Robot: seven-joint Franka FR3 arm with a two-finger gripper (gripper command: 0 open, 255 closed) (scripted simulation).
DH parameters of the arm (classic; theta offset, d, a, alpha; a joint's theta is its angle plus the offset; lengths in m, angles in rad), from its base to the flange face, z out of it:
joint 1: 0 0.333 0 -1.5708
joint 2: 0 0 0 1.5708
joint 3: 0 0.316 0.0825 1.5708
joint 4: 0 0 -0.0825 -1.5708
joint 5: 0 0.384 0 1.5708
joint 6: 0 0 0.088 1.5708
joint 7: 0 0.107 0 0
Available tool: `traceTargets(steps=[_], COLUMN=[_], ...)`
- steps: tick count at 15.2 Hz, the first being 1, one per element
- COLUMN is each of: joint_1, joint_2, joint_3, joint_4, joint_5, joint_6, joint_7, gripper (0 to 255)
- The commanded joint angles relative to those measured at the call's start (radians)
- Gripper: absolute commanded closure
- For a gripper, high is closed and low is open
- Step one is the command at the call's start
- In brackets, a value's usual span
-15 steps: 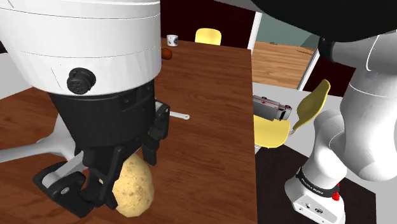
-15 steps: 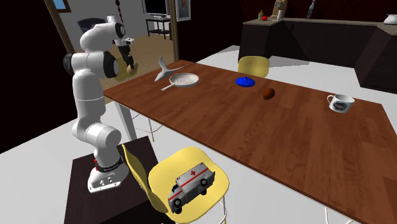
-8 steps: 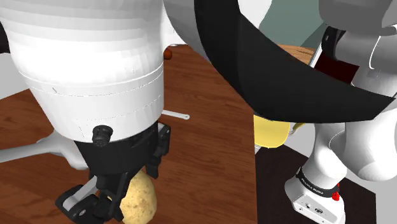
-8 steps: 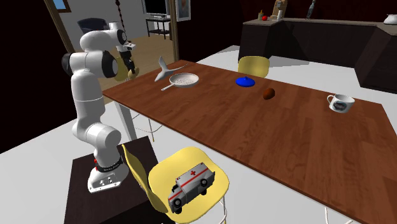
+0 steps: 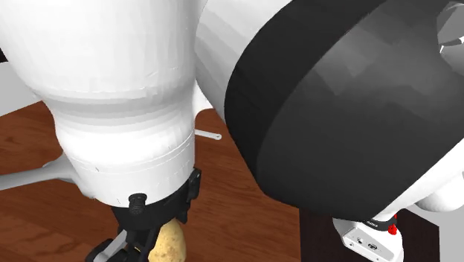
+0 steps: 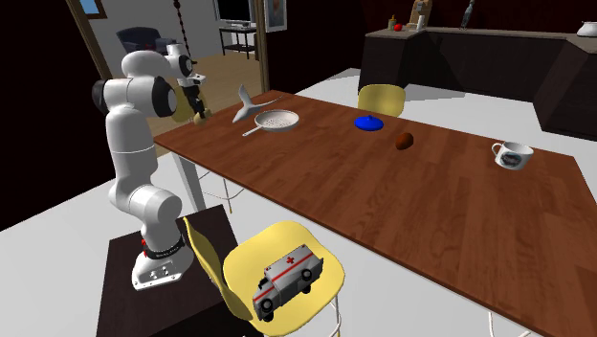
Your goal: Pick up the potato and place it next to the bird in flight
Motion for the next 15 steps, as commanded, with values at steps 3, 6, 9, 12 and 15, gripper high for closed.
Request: traceTargets(steps=[3,6,9,12,15], joint_1=[-0.004,-0.005,-0.004,-0.004,-0.006], joint_2=[0.0,0.004,0.004,0.004,0.0], joint_3=[-0.002,-0.004,-0.004,-0.004,-0.005], joint_4=[-0.056,-0.093,-0.093,-0.093,-0.095], joint_5=[-0.002,-0.006,-0.006,-0.006,-0.003], joint_6=[0.056,0.096,0.096,0.096,0.096], joint_7=[0.004,0.009,0.009,0.009,0.006], gripper=[255,255,255,255,0])
